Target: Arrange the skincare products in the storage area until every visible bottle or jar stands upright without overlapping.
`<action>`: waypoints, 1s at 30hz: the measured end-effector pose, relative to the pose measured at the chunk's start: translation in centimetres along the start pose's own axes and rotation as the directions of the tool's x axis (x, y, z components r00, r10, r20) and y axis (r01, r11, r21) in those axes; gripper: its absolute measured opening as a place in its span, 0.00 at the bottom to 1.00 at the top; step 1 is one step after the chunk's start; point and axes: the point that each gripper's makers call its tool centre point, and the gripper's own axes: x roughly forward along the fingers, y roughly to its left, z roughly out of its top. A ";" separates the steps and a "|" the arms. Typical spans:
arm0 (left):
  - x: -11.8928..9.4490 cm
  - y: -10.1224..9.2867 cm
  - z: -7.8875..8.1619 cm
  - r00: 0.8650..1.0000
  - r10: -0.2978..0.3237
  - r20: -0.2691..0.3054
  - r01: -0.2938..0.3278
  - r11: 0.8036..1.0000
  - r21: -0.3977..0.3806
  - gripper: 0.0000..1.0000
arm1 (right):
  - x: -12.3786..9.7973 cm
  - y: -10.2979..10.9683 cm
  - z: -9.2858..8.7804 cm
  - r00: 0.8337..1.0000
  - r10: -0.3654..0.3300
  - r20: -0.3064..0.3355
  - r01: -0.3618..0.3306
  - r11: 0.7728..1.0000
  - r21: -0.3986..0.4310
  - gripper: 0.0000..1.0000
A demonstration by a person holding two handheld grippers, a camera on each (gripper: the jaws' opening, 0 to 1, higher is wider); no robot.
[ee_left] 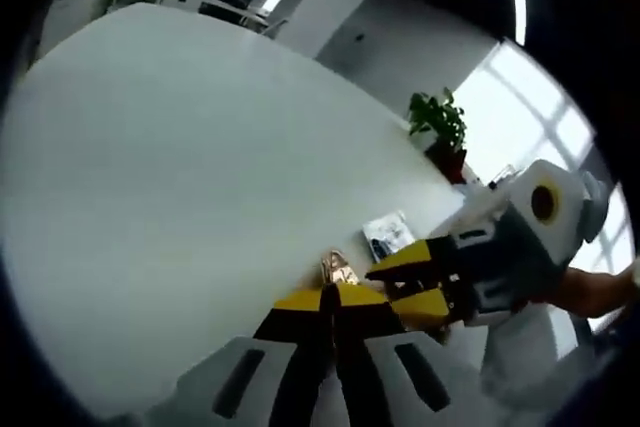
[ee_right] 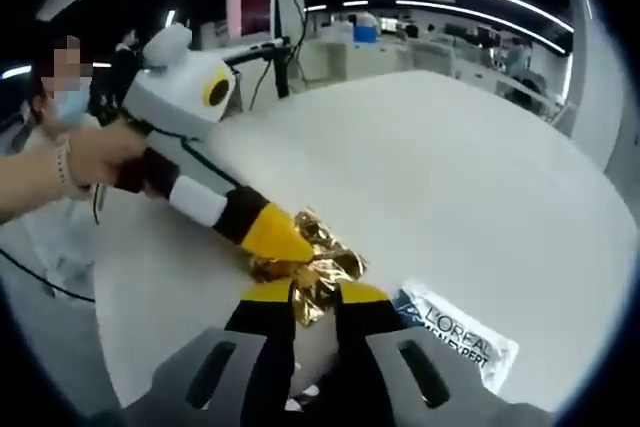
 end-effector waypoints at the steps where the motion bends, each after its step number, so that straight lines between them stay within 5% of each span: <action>1: 0.1 -0.3 -0.1 1.000 -0.001 -0.005 0.001 1.000 0.007 0.00 | 0.0 -0.1 0.0 1.000 -0.005 0.001 0.005 1.000 -0.004 0.15; 23: 2.0 -1.8 -0.3 0.999 -0.012 -0.039 0.015 0.998 0.066 0.00 | -0.2 -1.6 -1.1 0.999 -0.041 -0.013 0.041 0.999 0.031 0.19; 27: 1.9 -2.0 -0.3 0.999 0.001 -0.034 0.002 0.997 0.079 0.00 | -0.1 -1.6 -1.3 0.998 -0.049 -0.037 0.046 0.995 -0.091 0.19; 30: 1.6 -2.3 -0.4 0.999 0.014 -0.031 -0.012 0.997 0.074 0.00 | 0.1 -1.6 -1.3 0.998 -0.045 -0.040 0.043 0.998 -0.051 0.19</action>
